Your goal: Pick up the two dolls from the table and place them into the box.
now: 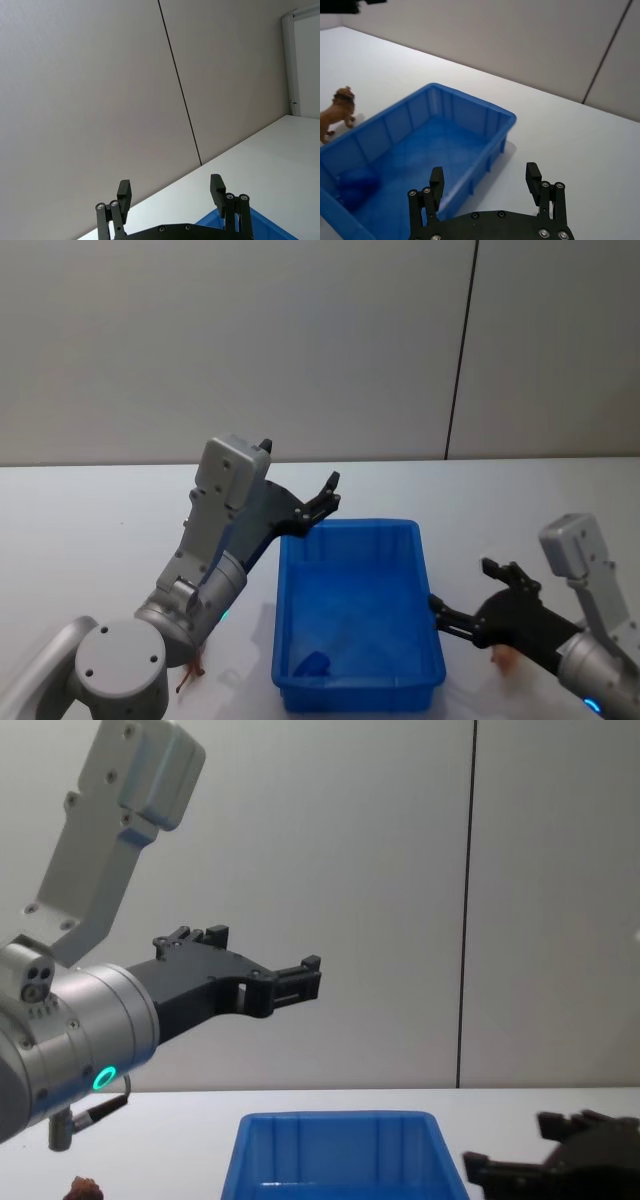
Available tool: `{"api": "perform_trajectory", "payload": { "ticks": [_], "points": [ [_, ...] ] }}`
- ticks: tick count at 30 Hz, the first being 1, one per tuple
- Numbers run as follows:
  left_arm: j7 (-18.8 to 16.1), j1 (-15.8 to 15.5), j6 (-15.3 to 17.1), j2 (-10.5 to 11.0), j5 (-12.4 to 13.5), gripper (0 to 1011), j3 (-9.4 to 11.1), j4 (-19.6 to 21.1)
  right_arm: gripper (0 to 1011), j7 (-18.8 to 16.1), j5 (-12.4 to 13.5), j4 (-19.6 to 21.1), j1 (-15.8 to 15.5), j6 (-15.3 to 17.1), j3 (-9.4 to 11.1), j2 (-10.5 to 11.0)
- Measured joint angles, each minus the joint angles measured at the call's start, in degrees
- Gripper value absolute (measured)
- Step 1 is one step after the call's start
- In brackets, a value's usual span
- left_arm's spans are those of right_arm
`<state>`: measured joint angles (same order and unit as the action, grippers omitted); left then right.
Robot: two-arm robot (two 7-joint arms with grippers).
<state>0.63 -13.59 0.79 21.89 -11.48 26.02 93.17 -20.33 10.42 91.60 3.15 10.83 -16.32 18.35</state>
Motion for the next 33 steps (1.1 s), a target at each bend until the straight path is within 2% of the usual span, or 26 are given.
{"api": "perform_trajectory", "payload": {
  "ticks": [9, 14, 33],
  "points": [
    [0.00, 0.00, 0.00, 0.00, 0.00, 1001, 0.00, 0.00, 1004, 3.46, 1.54, 0.72, -2.00, 1.87, 1.50, 2.12],
    [0.00, 0.00, 0.00, 0.00, 0.00, 1001, 0.00, 0.00, 1003, 4.15, 1.83, 0.68, -2.33, 3.20, 1.88, 2.67],
    [0.00, 0.00, 0.00, 0.00, 0.00, 1001, 0.00, 0.00, 1003, 3.81, 1.39, -2.00, -2.04, 9.24, 1.91, 3.01]
  ]
}}
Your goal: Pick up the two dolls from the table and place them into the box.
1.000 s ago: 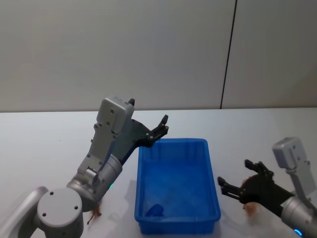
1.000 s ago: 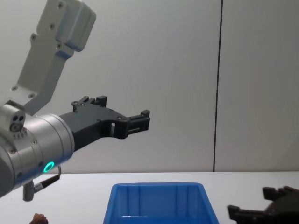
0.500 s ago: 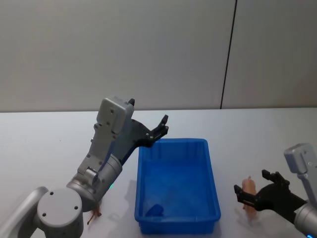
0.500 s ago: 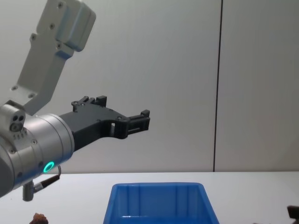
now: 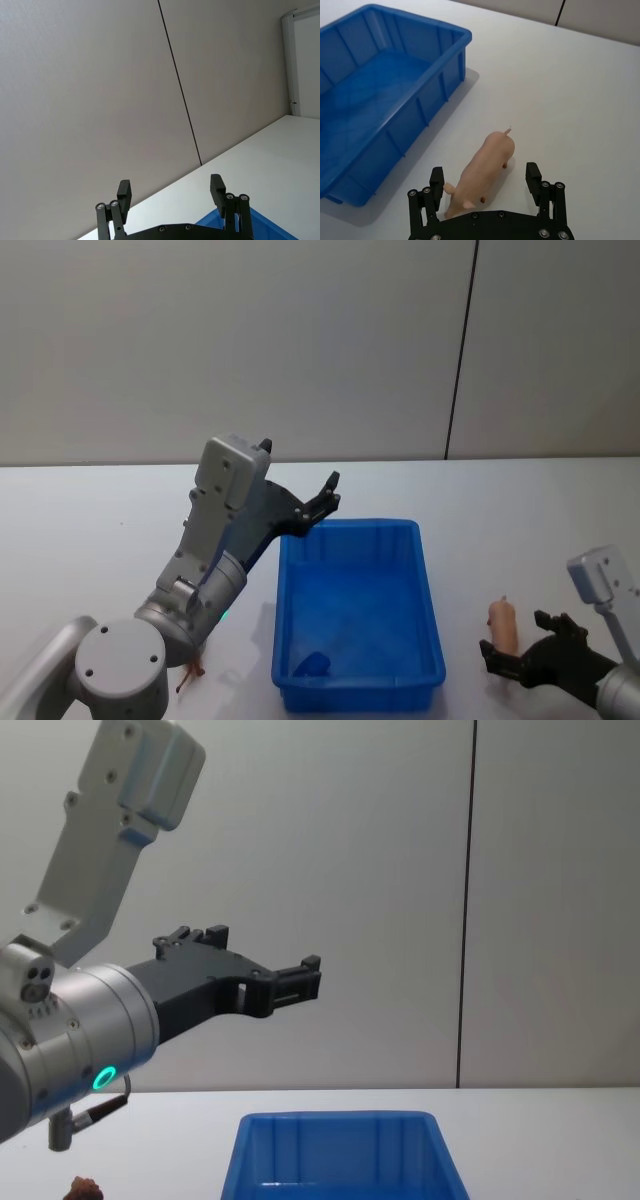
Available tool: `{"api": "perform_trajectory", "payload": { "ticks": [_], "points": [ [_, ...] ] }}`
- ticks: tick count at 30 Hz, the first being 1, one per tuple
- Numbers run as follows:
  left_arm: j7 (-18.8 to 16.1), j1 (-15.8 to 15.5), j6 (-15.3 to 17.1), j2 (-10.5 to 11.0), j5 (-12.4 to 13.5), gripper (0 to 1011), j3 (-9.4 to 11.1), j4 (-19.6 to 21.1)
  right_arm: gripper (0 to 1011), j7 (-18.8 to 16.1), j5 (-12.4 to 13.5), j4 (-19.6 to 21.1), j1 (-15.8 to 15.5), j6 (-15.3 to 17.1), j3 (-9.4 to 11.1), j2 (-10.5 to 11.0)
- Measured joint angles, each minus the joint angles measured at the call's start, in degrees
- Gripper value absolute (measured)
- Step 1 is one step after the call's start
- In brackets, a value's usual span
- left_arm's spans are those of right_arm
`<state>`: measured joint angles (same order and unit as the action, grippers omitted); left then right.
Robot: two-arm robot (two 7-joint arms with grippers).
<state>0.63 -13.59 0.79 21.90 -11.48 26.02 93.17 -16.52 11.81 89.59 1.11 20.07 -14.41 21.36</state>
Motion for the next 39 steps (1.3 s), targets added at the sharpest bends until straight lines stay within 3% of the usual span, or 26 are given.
{"api": "perform_trajectory", "payload": {
  "ticks": [5, 10, 18, 22, 26, 28, 39],
  "points": [
    [0.00, 0.00, 0.00, 0.00, 0.00, 1001, 0.00, 0.00, 999, -0.20, -0.26, -0.88, 0.21, 1.00, -0.17, -0.16],
    [0.00, 0.00, 0.00, 0.00, 0.00, 1001, 0.00, 0.00, 910, -0.34, -0.29, -1.38, 0.37, 1.76, -0.26, -0.29],
    [0.00, 0.00, 0.00, 0.00, 0.00, 1001, 0.00, 0.00, 682, -0.51, -0.21, -1.73, 0.48, 2.21, -0.41, -0.47],
    [0.00, 0.00, 0.00, 0.00, 0.00, 1001, 0.00, 0.00, 520, -0.53, -0.19, -1.73, 0.48, 2.18, -0.45, -0.52],
    [0.00, 0.00, 0.00, 0.00, 0.00, 1001, 0.00, 0.00, 449, -0.52, -0.19, -1.70, 0.45, 1.96, -0.52, -0.57],
    [0.00, 0.00, 0.00, 0.00, 0.00, 1001, 0.00, 0.00, 342, -0.44, -0.28, -1.55, 0.38, 1.46, -0.56, -0.59],
    [0.00, 0.00, 0.00, 0.00, 0.00, 1001, 0.00, 0.00, 333, 0.75, -1.28, -0.07, 0.08, -2.36, -0.58, -0.52]
  ]
}}
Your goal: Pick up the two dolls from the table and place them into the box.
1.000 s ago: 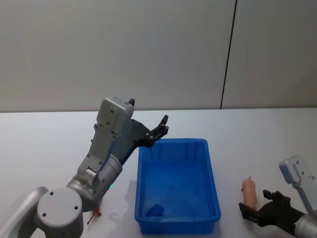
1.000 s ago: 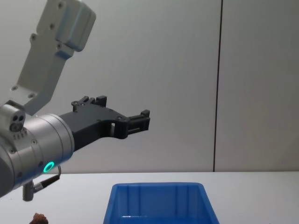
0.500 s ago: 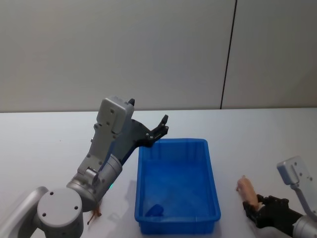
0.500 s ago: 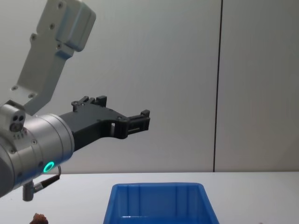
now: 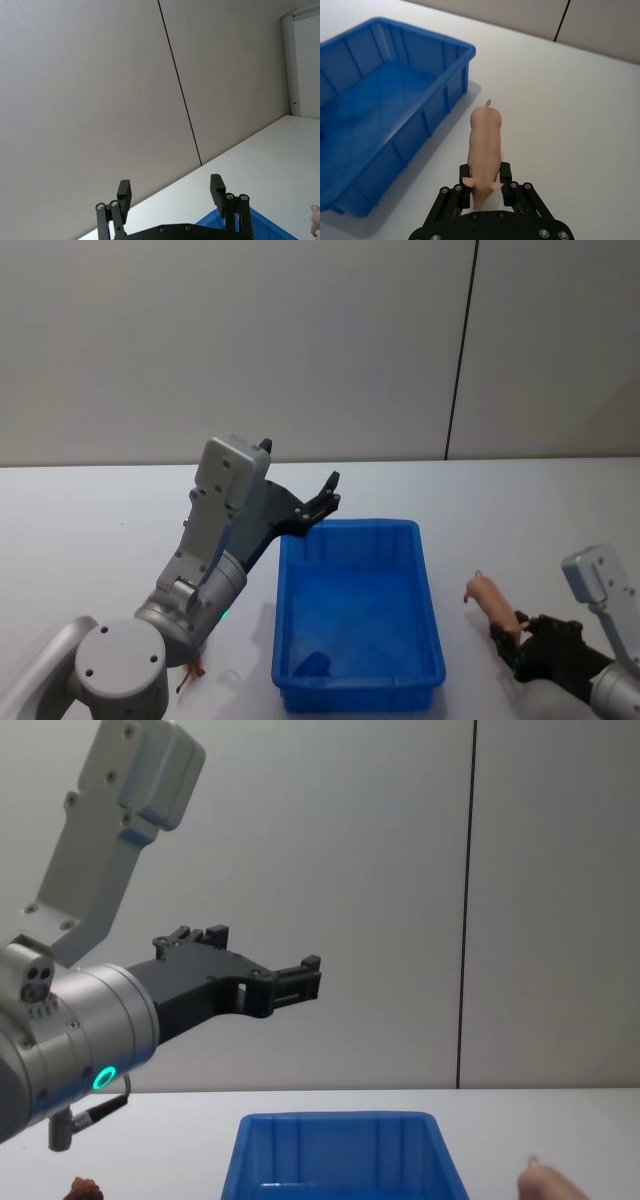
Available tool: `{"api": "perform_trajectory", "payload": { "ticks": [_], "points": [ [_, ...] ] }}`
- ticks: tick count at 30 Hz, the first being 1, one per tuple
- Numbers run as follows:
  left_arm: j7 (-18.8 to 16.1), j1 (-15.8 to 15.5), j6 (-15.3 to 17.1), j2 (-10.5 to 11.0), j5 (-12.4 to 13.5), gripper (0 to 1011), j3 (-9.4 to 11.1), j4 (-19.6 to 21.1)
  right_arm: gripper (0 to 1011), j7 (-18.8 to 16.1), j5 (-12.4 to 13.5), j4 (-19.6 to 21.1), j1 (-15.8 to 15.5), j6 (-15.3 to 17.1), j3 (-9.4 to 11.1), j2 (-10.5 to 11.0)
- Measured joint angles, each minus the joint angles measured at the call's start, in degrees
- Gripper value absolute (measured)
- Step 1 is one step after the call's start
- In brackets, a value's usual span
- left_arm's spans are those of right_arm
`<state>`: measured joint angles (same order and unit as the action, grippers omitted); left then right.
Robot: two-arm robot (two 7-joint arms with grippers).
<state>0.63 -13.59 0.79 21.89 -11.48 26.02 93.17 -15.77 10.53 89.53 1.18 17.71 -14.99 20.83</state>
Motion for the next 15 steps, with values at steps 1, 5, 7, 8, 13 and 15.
{"api": "perform_trajectory", "payload": {
  "ticks": [1, 5, 7, 8, 13, 15],
  "points": [
    [0.00, 0.00, 0.00, 0.00, 0.00, 1001, 0.00, 0.00, 333, 0.05, -0.08, 0.15, -0.01, -0.33, 0.01, 0.00],
    [0.00, 0.00, 0.00, 0.00, 0.00, 1001, 0.00, 0.00, 333, 0.36, -0.48, 1.09, -0.02, -1.97, 0.07, 0.02],
    [0.00, 0.00, 0.00, 0.00, 0.00, 1001, 0.00, 0.00, 333, 0.31, -0.63, 1.80, 0.08, -3.00, 0.11, 0.02],
    [0.00, 0.00, 0.00, 0.00, 0.00, 1001, 0.00, 0.00, 333, 0.23, -0.66, 2.15, 0.15, -3.27, 0.12, 0.02],
    [0.00, 0.00, 0.00, 0.00, 0.00, 1001, 0.00, 0.00, 333, -1.02, -0.83, 3.58, 0.68, -4.75, 0.10, -0.13],
    [0.00, 0.00, 0.00, 0.00, 0.00, 1001, 0.00, 0.00, 333, -1.99, -0.89, 4.25, 1.07, -5.31, -0.02, -0.30]
  ]
}}
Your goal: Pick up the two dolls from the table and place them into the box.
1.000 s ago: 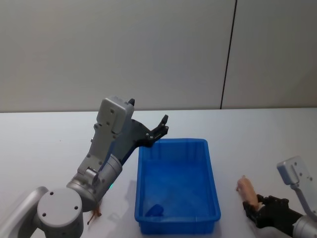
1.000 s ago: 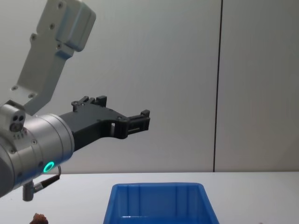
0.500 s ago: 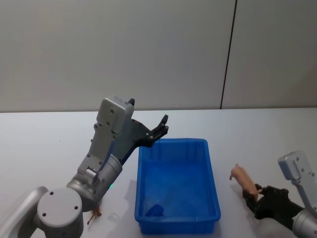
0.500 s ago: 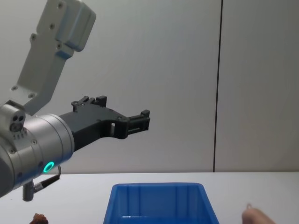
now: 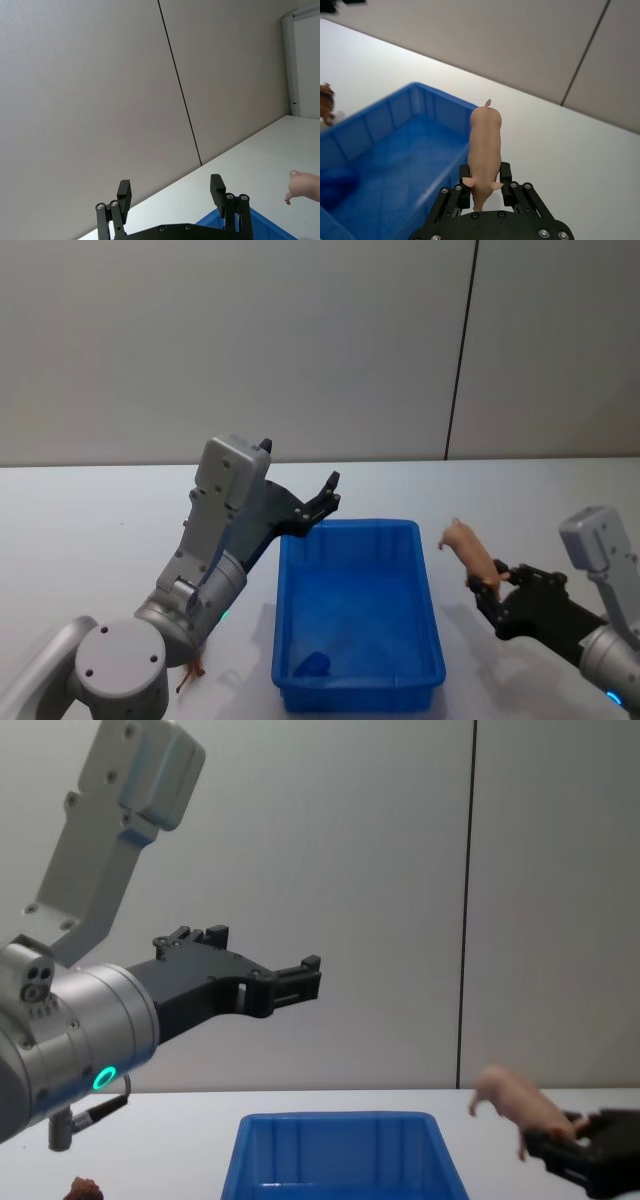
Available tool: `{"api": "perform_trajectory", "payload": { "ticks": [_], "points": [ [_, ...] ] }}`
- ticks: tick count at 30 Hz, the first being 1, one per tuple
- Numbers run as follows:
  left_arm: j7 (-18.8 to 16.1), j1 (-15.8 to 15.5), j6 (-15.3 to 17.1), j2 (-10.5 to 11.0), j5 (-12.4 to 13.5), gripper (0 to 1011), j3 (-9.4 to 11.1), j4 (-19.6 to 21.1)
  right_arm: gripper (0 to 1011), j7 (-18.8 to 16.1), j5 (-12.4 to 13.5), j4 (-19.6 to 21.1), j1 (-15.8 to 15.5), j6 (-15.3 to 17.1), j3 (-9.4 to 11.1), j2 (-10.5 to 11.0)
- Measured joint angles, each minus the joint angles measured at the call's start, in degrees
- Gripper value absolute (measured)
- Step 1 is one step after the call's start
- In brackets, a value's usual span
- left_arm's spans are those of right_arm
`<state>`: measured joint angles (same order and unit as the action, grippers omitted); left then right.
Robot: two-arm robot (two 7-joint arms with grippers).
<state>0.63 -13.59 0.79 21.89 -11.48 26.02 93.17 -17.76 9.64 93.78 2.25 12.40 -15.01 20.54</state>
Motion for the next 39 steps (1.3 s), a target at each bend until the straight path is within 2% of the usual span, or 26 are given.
{"api": "perform_trajectory", "payload": {
  "ticks": [11, 14, 18, 21, 26, 27, 29, 31, 35, 39],
  "points": [
    [0.00, 0.00, 0.00, 0.00, 0.00, 1001, 0.00, 0.00, 333, -5.86, -0.53, 1.46, 2.43, -0.54, -1.27, -1.59],
    [0.00, 0.00, 0.00, 0.00, 0.00, 1001, 0.00, 0.00, 333, -8.43, -0.97, 1.43, 3.56, 0.46, -2.15, -2.65],
    [0.00, 0.00, 0.00, 0.00, 0.00, 1001, 0.00, 0.00, 364, -9.81, -1.32, 1.07, 4.36, 1.42, -2.93, -3.53],
    [0.00, 0.00, 0.00, 0.00, 0.00, 1001, 0.00, 0.00, 498, -11.30, -1.76, 0.46, 5.19, 3.01, -3.79, -4.54],
    [0.00, 0.00, 0.00, 0.00, 0.00, 1001, 0.00, 0.00, 638, -12.21, -1.86, -0.18, 5.80, 4.15, -4.51, -5.39],
    [0.00, 0.00, 0.00, 0.00, 0.00, 1001, 0.00, 0.00, 700, -12.40, -1.80, -0.36, 5.96, 4.43, -4.67, -5.59],
    [0.00, 0.00, 0.00, 0.00, 0.00, 1001, 0.00, 0.00, 736, -12.63, -1.32, -0.52, 6.14, 4.74, -4.77, -5.79],
    [0.00, 0.00, 0.00, 0.00, 0.00, 1001, 0.00, 0.00, 809, -12.67, -1.02, -0.56, 6.19, 4.83, -4.78, -5.81],
    [0.00, 0.00, 0.00, 0.00, 0.00, 1001, 0.00, 0.00, 891, -12.68, 0.04, -0.56, 6.17, 4.74, -4.58, -5.64],
    [0.00, 0.00, 0.00, 0.00, 0.00, 1001, 0.00, 0.00, 1001, -12.39, 1.33, -0.29, 5.58, 3.80, -3.96, -4.69]
  ]
}}
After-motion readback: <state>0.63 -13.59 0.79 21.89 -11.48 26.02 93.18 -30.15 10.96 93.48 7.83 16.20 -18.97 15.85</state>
